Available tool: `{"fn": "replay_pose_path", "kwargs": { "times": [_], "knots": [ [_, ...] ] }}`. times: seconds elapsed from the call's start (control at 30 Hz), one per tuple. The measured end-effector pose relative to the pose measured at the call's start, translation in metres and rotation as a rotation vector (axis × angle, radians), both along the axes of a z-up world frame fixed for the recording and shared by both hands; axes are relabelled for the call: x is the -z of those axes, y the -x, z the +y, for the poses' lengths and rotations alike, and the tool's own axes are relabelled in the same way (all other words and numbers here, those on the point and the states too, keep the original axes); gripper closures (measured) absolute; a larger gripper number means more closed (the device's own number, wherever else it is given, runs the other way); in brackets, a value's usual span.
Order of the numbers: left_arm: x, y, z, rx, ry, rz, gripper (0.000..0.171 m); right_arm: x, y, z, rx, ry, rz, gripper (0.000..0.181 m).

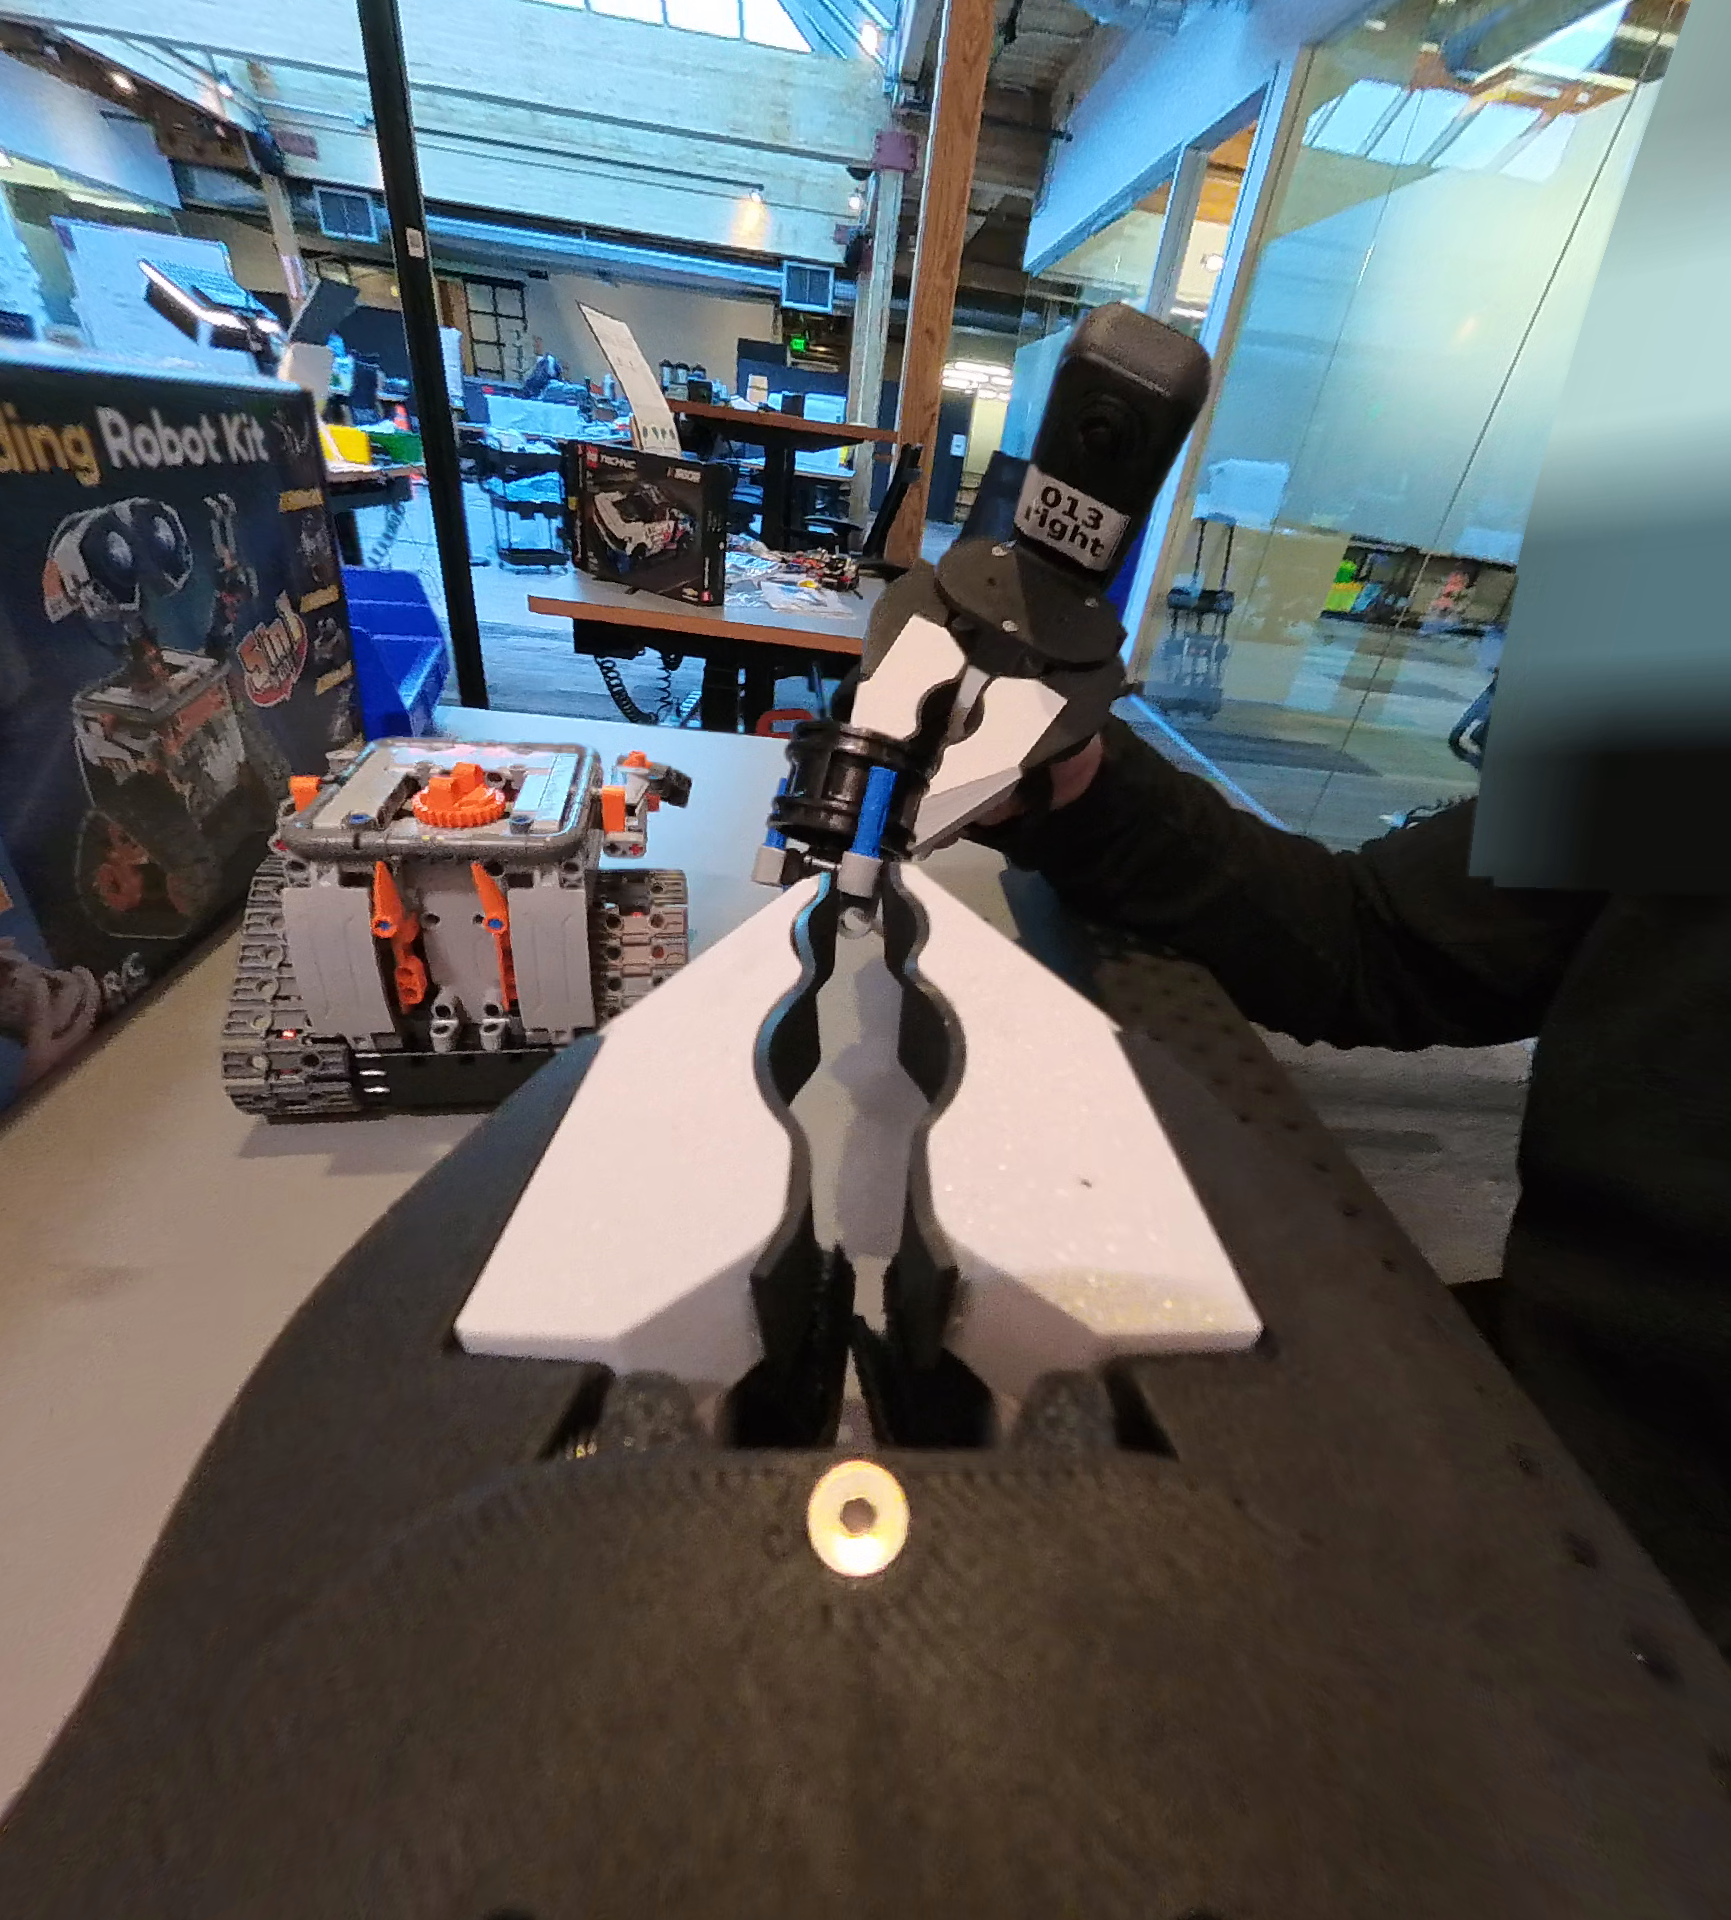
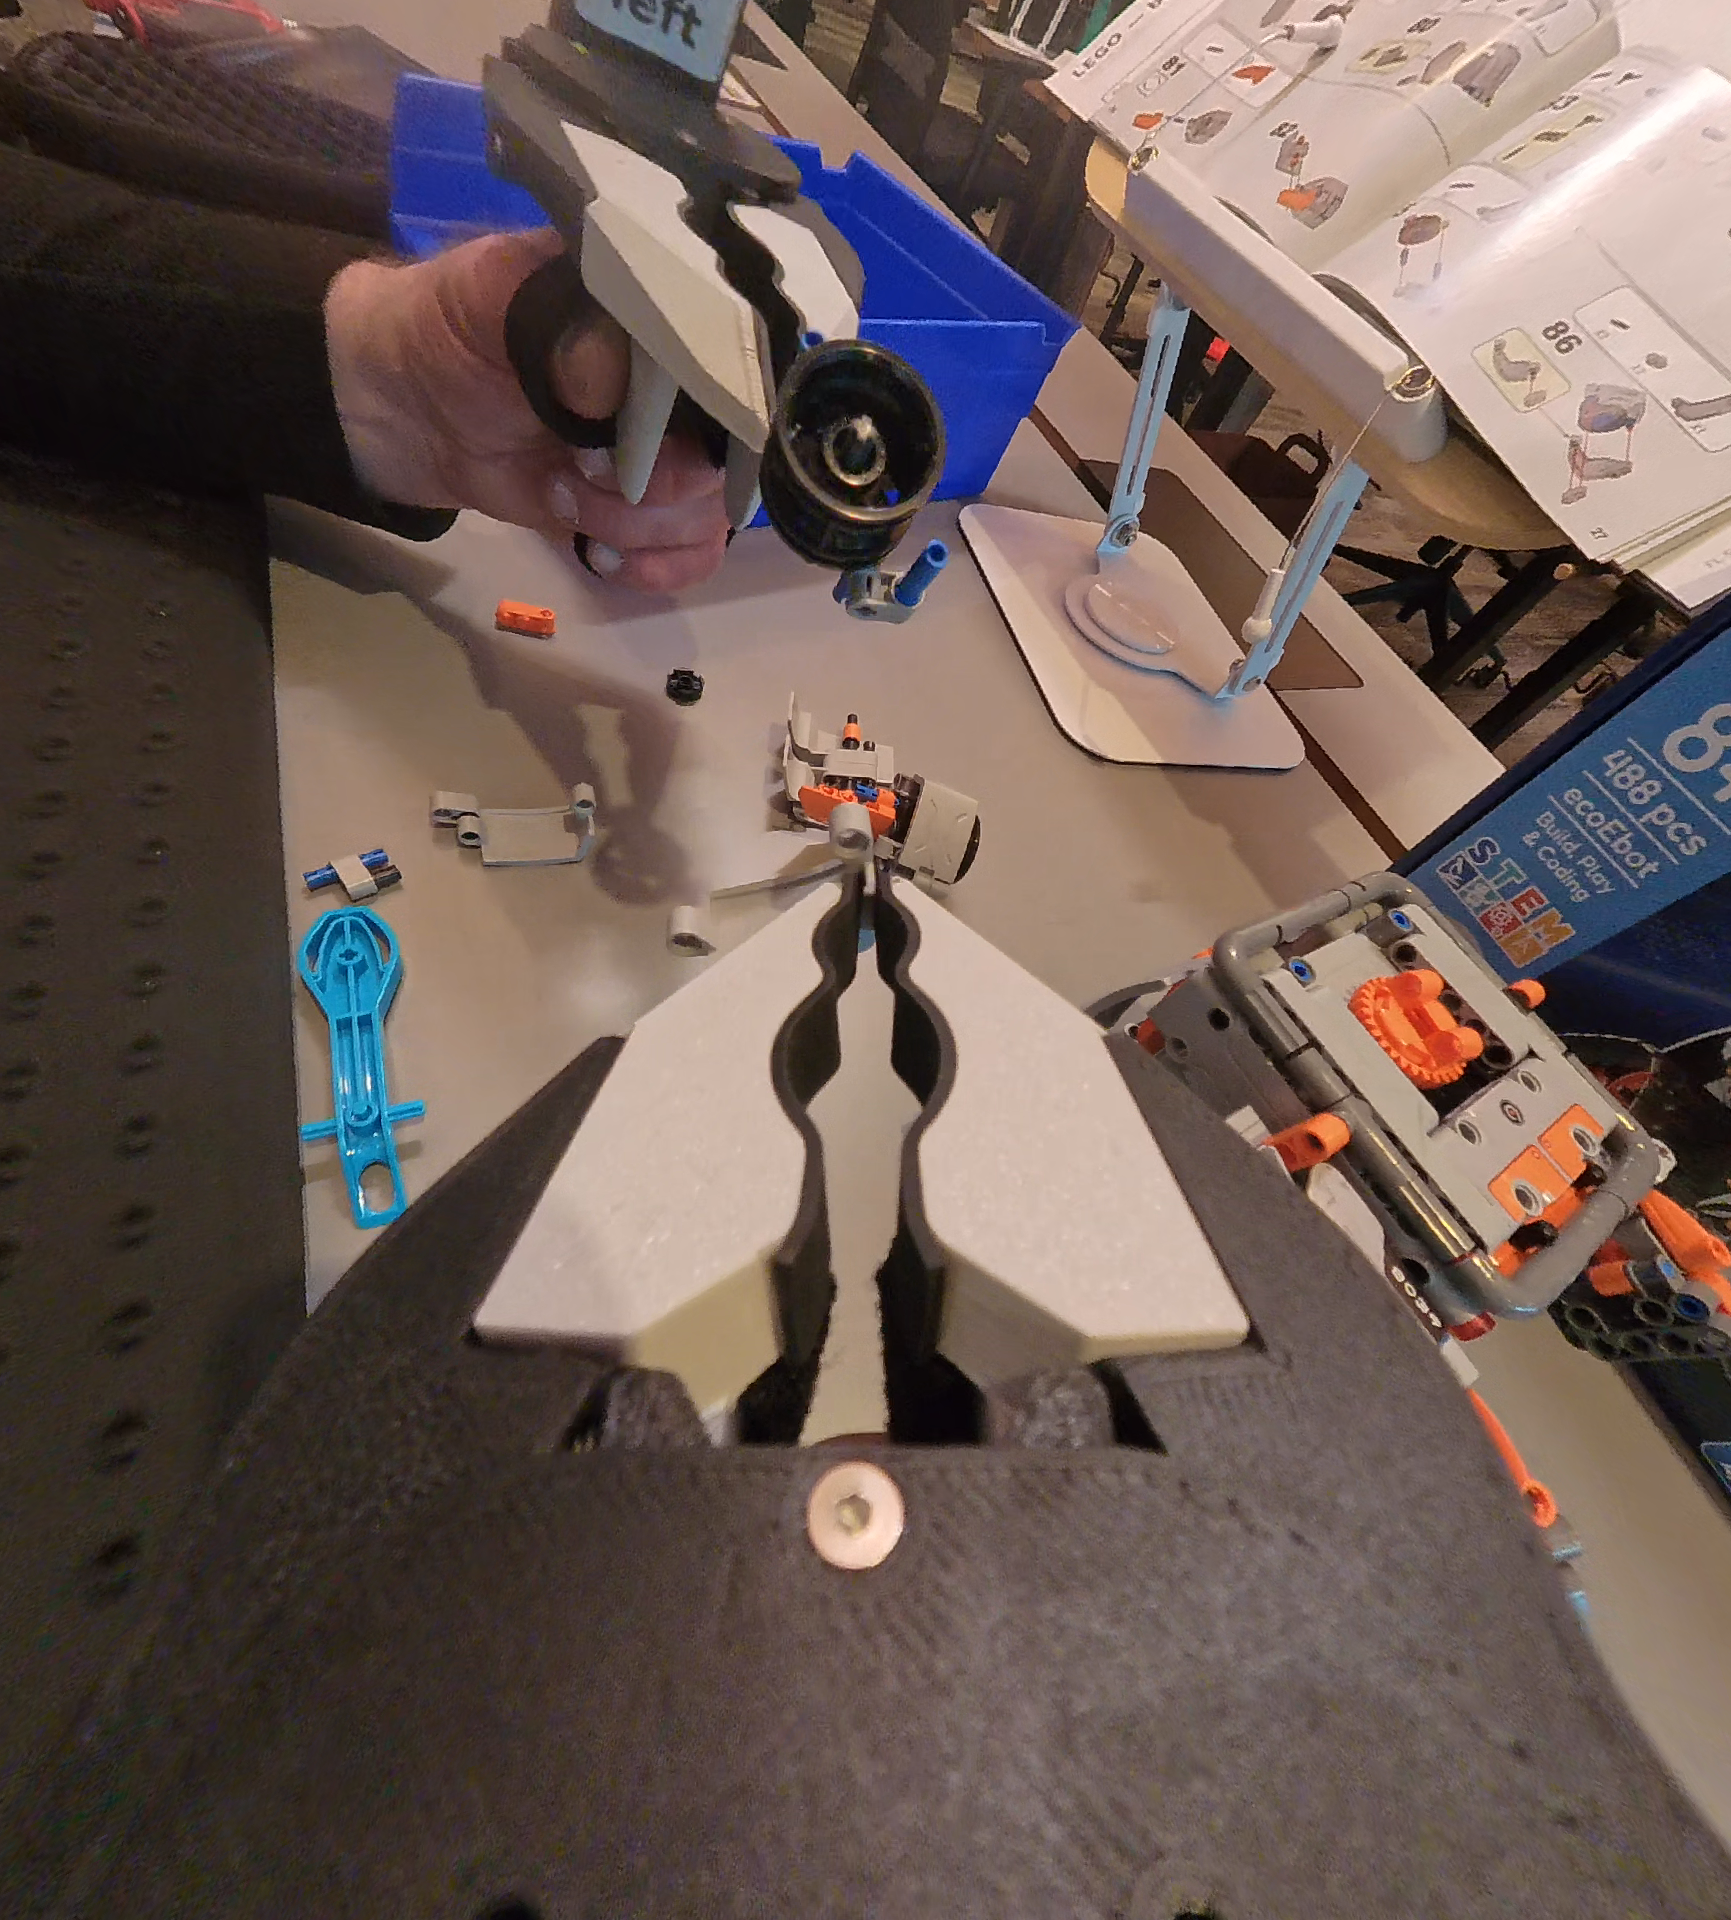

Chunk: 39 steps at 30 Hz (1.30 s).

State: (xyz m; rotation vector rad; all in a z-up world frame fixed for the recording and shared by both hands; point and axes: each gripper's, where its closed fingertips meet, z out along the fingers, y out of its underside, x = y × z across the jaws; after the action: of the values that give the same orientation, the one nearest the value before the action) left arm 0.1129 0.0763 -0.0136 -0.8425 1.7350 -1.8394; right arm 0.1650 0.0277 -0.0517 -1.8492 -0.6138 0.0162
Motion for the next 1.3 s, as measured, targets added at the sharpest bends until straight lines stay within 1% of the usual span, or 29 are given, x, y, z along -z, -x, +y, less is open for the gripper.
{"fn": "replay_pose_path", "kwargs": {
  "times": [0.13, 0.23, 0.6, 1.03, 1.17, 1.3],
  "knots": [
    [0.006, -0.002, -0.005, -0.051, -0.146, -0.025, 0.166, 0.001, -0.001, 0.000, 0.007, 0.002, -0.012, 0.181],
    [0.011, -0.003, -0.010, -0.062, -0.215, -0.019, 0.166, 0.001, -0.002, 0.000, 0.012, 0.001, -0.020, 0.181],
    [0.012, -0.003, -0.009, -0.125, -0.341, -0.060, 0.166, 0.005, -0.005, 0.001, 0.022, 0.006, -0.042, 0.181],
    [0.009, -0.003, -0.007, -0.177, -0.407, -0.102, 0.166, 0.007, -0.006, 0.003, 0.025, 0.007, -0.061, 0.181],
    [0.007, -0.004, -0.007, -0.220, -0.481, -0.142, 0.166, 0.003, -0.006, 0.003, 0.030, -0.015, -0.065, 0.181],
    [0.012, -0.006, -0.010, -0.260, -0.588, -0.159, 0.166, -0.003, -0.003, 0.004, 0.031, -0.047, -0.065, 0.181]
  ]
}}
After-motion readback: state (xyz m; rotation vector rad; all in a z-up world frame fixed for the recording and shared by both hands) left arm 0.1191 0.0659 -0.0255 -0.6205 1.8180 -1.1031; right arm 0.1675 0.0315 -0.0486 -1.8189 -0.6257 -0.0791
